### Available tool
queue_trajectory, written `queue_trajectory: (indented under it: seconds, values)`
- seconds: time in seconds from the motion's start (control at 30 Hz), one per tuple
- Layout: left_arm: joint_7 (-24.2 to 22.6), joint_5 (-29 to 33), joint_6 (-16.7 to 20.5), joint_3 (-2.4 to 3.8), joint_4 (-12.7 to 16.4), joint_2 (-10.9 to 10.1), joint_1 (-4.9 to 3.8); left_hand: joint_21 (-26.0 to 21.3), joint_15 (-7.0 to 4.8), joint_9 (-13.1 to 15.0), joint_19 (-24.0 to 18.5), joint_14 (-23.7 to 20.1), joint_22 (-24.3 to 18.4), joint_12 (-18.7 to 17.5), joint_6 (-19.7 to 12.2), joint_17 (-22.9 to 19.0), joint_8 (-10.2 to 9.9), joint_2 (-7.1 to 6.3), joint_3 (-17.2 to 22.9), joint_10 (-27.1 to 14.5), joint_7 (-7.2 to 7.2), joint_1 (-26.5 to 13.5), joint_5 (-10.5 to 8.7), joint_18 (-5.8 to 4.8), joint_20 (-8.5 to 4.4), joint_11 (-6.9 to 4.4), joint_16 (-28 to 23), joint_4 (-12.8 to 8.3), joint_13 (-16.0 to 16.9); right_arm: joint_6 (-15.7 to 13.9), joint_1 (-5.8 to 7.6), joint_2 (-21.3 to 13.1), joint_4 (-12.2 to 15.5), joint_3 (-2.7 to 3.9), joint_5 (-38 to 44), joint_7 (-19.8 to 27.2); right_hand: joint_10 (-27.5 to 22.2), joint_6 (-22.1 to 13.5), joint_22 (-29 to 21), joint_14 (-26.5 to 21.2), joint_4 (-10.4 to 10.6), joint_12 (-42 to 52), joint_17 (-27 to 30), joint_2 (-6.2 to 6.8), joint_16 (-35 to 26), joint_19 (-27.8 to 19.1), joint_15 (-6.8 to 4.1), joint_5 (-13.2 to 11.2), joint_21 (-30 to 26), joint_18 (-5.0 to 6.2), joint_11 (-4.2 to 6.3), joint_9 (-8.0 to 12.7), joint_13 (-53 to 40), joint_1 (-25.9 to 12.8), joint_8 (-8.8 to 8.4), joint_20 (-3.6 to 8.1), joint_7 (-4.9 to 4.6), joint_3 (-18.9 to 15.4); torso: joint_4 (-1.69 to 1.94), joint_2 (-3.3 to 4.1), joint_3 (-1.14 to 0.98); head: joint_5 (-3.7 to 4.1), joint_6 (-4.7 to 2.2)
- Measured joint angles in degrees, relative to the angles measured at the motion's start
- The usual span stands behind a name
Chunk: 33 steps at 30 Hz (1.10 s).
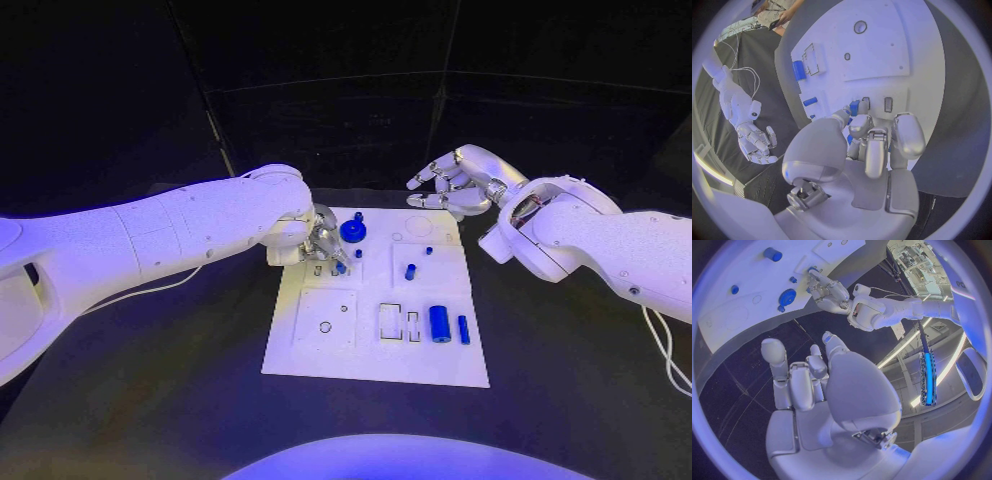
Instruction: Assemble the parts on the task board
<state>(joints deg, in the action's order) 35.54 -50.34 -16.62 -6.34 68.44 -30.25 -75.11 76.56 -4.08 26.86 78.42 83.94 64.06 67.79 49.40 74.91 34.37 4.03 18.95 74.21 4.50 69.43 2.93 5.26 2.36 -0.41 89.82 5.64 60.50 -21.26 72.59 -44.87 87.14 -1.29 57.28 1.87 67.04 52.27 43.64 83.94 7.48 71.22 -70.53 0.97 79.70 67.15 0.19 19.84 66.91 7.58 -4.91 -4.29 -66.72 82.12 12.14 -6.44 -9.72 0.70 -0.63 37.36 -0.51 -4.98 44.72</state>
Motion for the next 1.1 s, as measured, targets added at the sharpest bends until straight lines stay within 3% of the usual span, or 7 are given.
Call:
queue_trajectory:
  seconds: [0.03,0.13,0.3,0.7,1.1]
  values:
    - [-0.04,0.29,0.16,-0.01,0.06,-0.14,0.01,0.0,0.0,0.36,0.0,0.0,0.0,0.0,-0.01,0.0,0.27,-0.71,2.91,0.0,0.01,-1.23,0.0,0.0,0.0,0.0,0.0,-1.14,-0.05,0.02,0.0,0.04,-0.05,0.0,0.0,-0.09,0.0,0.0,0.0,0.0,0.0,0.0,0.0,0.0,0.0,0.0,0.0,0.0,0.0,0.0,0.0,0.0,0.0,0.0,0.0,0.0,0.0,0.0,0.01,0.0,0.0,-0.01,0.02]
    - [-0.17,1.08,0.65,-0.01,0.43,-0.63,0.01,0.0,0.0,1.41,0.0,0.0,0.09,0.0,-0.28,0.0,1.15,-2.01,7.07,0.0,-0.11,-3.78,0.0,0.0,0.0,0.0,0.0,-1.42,-0.05,0.05,0.0,0.14,-0.24,0.0,-0.01,-0.32,0.0,0.0,-0.06,0.0,0.0,0.0,0.0,0.0,0.0,0.0,0.0,0.0,0.0,0.0,0.0,0.0,0.0,0.0,0.0,0.0,0.0,0.0,0.01,0.0,0.01,-0.09,0.07]
    - [-0.7,2.25,2.25,0.0,1.39,-1.89,0.01,0.0,0.0,2.38,0.0,0.0,0.36,0.0,-0.51,0.0,1.87,-2.66,9.7,0.21,-0.31,-5.12,-0.01,0.0,0.0,0.21,0.0,-1.54,0.17,0.24,0.0,0.36,-0.66,0.0,-0.03,-0.75,0.0,0.0,-0.11,0.0,0.15,0.0,0.0,0.0,0.0,0.0,0.0,0.28,0.0,0.0,0.0,0.0,0.07,0.0,0.08,0.0,0.0,-0.15,0.01,0.0,0.01,-0.12,0.03]
    - [-2.57,3.42,8.7,0.01,6.04,-6.1,0.04,0.0,0.01,3.0,0.0,0.0,0.74,0.0,-0.79,0.0,2.31,-3.2,11.18,0.42,-0.41,-6.06,-0.06,0.0,0.0,0.0,0.0,-1.77,-0.32,0.88,-0.01,0.67,-1.38,-0.05,-0.06,-1.69,0.0,0.0,-0.23,0.0,0.29,0.0,0.0,0.0,0.0,0.0,0.0,0.28,-0.2,0.0,0.0,0.0,0.22,0.0,0.29,0.0,0.0,-0.3,0.16,-0.04,-0.01,-0.38,-0.08]
    - [-5.24,0.4,14.36,-0.06,9.01,-8.12,1.7,0.22,0.01,3.38,0.01,0.0,0.98,-0.56,-0.8,0.0,2.61,-3.73,12.14,0.42,-0.41,-6.59,-0.09,0.0,0.01,0.0,0.0,-2.41,-1.03,1.2,-0.02,0.59,-1.45,-0.06,-0.07,-1.97,0.0,0.0,-0.22,0.0,0.29,0.0,-0.01,0.0,0.0,0.0,0.0,0.28,-0.19,0.0,0.0,0.0,0.22,0.0,0.29,0.0,0.0,-0.3,0.1,-0.06,-0.05,-0.59,-0.08]
